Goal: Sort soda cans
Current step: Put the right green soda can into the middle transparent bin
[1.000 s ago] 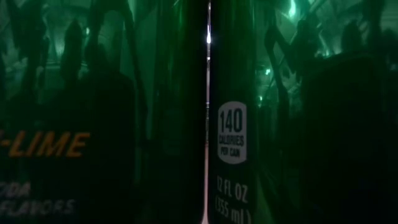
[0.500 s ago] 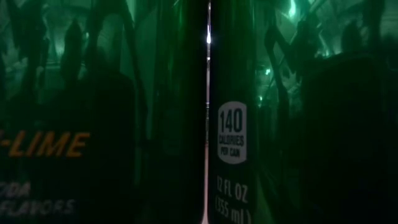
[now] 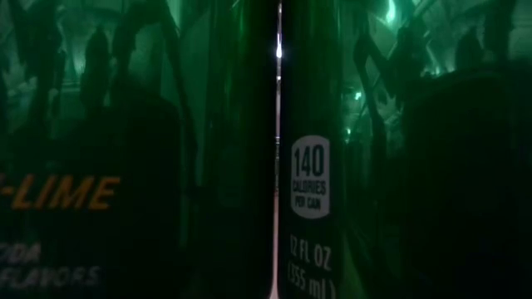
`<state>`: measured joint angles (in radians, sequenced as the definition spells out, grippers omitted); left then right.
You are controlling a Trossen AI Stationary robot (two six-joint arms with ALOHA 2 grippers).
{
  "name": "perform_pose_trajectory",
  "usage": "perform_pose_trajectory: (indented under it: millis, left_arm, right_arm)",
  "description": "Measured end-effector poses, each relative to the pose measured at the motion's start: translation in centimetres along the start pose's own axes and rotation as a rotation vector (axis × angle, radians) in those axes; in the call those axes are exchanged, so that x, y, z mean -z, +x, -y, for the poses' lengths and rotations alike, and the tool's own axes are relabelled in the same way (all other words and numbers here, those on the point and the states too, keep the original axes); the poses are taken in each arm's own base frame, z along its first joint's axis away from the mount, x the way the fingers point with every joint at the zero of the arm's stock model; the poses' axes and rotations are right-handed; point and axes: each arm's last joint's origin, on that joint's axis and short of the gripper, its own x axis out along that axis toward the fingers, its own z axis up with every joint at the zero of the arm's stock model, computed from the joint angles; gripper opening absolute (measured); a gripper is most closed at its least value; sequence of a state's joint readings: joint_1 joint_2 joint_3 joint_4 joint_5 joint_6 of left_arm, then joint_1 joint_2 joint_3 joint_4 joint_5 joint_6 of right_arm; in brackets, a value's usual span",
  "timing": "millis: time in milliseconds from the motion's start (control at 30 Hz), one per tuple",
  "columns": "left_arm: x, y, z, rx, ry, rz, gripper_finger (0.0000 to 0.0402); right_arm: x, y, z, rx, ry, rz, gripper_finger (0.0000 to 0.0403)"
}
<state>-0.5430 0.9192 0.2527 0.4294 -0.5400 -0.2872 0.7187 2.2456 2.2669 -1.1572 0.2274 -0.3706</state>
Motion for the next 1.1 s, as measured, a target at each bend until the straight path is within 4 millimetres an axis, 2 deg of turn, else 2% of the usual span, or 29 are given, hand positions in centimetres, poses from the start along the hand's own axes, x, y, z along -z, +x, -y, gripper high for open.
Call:
perform_pose_trajectory:
  millis: [167,400,833,1100]
  left_arm:
    - [0.0,0.0,0.0,0.000,-0.002,0.001,0.0375]
    - [0.0,0.0,0.0,0.000,-0.006,0.001,0.0375]
    - [0.0,0.0,0.0,0.000,-0.006,0.001,0.0375]
    - [0.0,0.0,0.0,0.000,-0.005,0.000,0.0375]
  right_arm:
    - [-0.3,0.0,0.1,0.012,0.007,0.029,0.0395]
    - [0.0,1.7,0.2,-0.017,0.046,-0.010,0.0394]
    - [0.3,2.2,0.3,-0.012,0.084,-0.044,0.0394]
    - [0.4,4.7,-0.3,-0.043,0.075,-0.086,0.0394]
